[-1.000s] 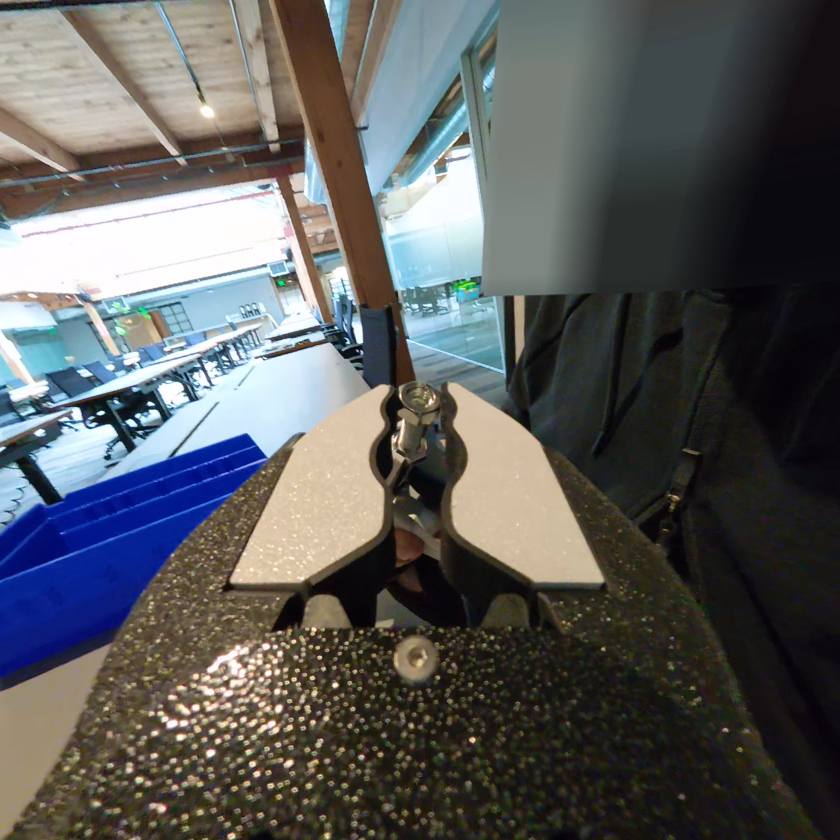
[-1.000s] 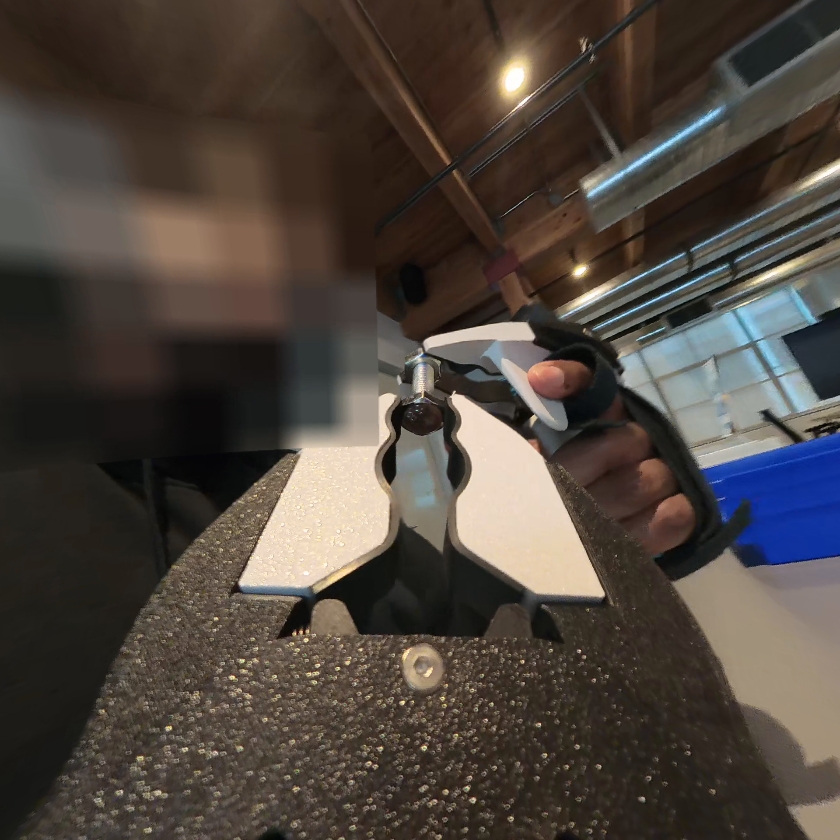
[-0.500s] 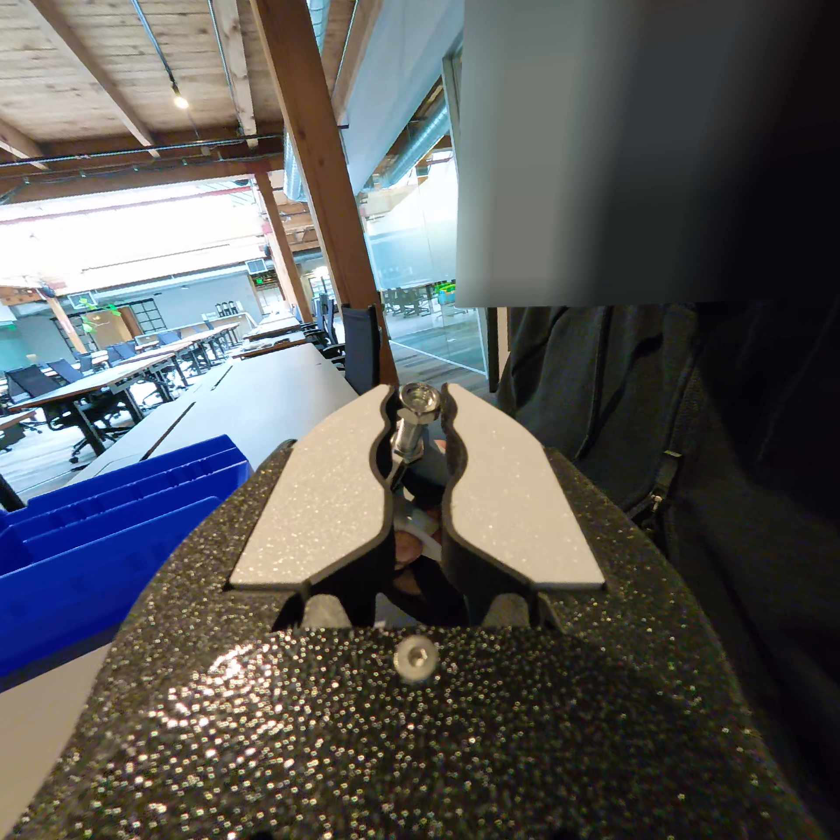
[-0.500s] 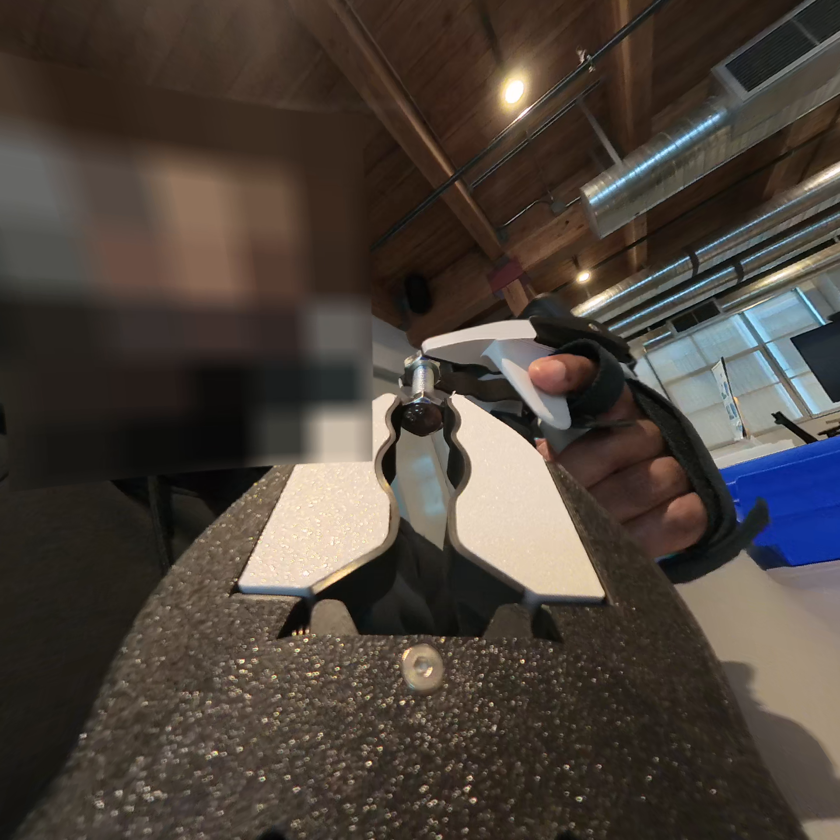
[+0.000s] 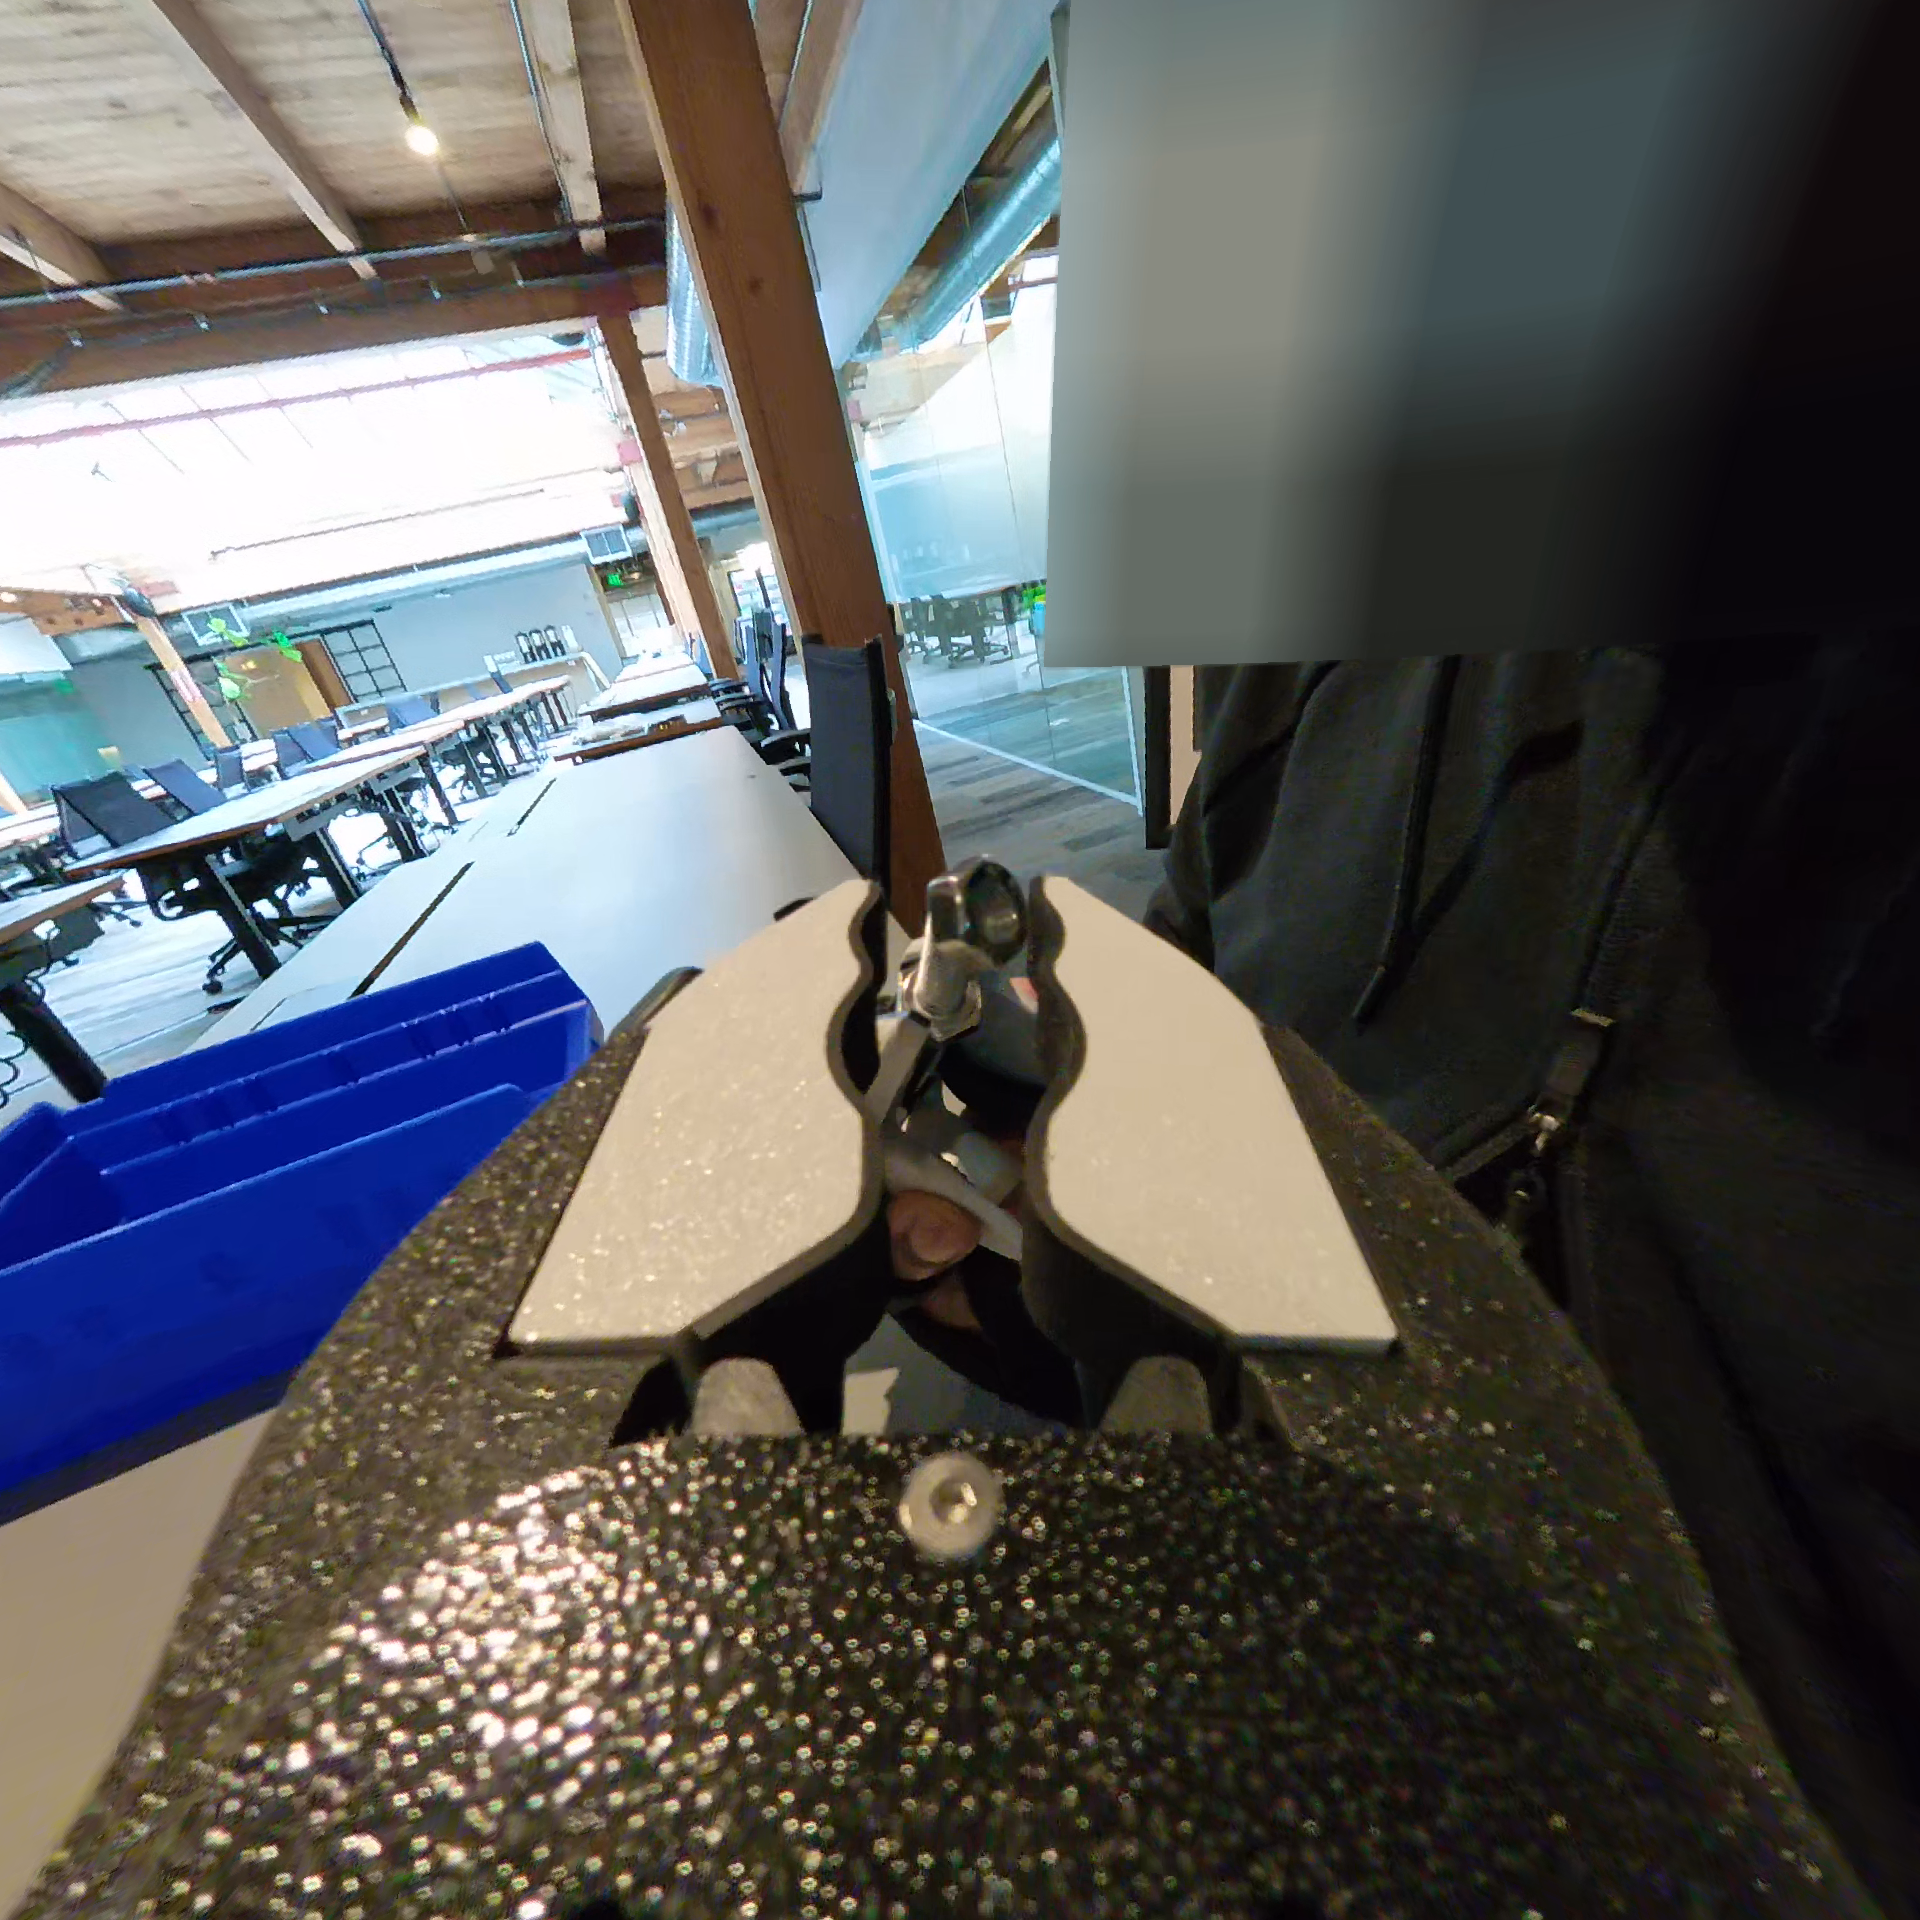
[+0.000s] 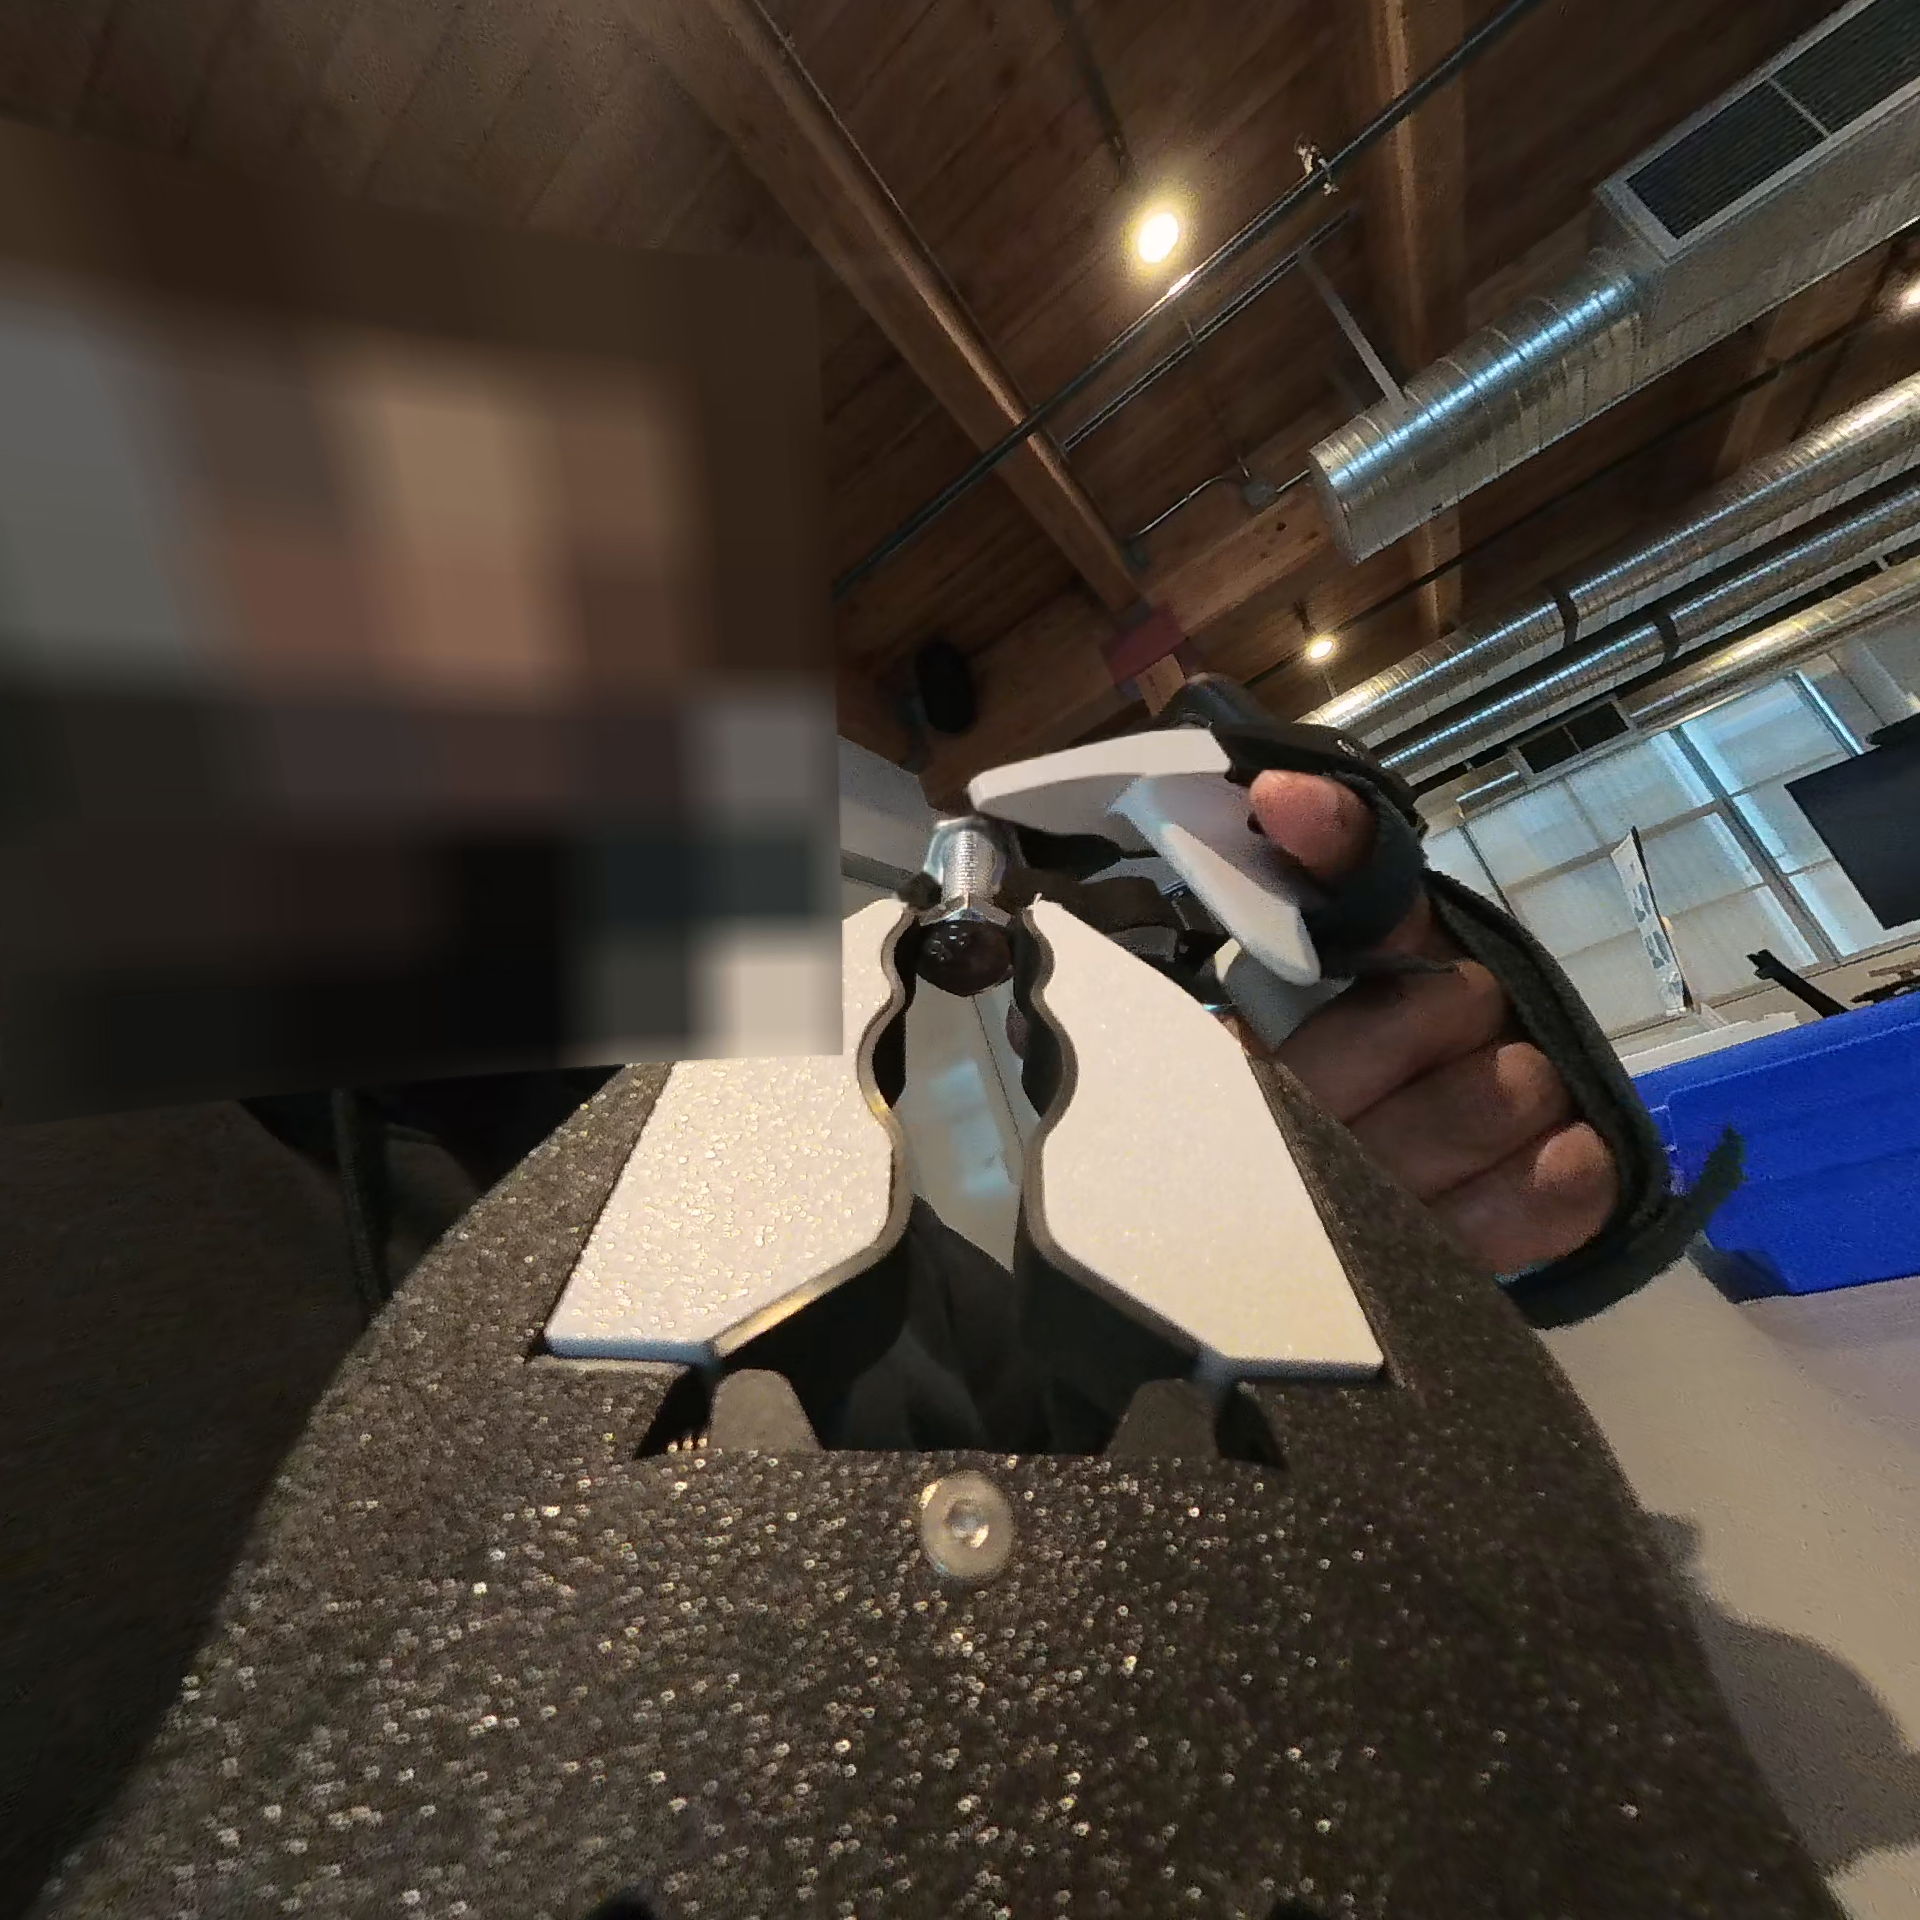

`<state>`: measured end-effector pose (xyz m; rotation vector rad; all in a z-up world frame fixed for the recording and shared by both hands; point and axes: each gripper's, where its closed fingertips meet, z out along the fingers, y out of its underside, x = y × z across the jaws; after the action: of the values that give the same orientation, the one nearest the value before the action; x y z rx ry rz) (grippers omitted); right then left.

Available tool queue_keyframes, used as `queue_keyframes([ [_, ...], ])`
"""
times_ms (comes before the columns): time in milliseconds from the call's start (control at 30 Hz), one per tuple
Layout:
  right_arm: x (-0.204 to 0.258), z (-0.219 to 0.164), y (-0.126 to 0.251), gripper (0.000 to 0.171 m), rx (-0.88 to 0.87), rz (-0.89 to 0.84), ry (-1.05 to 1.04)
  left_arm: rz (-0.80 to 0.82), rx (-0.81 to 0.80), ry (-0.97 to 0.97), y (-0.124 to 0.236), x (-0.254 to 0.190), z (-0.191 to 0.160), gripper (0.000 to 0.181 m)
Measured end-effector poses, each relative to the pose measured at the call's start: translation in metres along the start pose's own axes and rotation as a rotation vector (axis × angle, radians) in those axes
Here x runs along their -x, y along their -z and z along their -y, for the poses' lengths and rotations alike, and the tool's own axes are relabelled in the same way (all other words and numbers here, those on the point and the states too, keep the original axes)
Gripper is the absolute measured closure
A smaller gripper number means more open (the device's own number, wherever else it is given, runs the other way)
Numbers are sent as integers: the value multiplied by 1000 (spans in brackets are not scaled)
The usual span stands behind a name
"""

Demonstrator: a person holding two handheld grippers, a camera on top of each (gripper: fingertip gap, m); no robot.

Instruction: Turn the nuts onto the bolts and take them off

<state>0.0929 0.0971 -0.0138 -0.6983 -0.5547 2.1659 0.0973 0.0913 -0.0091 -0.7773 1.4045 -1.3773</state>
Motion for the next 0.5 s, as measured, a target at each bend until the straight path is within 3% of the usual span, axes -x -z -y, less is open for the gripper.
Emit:
queue_keyframes([
  [500, -6, -2, 7, 154, 49, -90, 106, 18, 26, -8, 0, 1, -7, 163],
])
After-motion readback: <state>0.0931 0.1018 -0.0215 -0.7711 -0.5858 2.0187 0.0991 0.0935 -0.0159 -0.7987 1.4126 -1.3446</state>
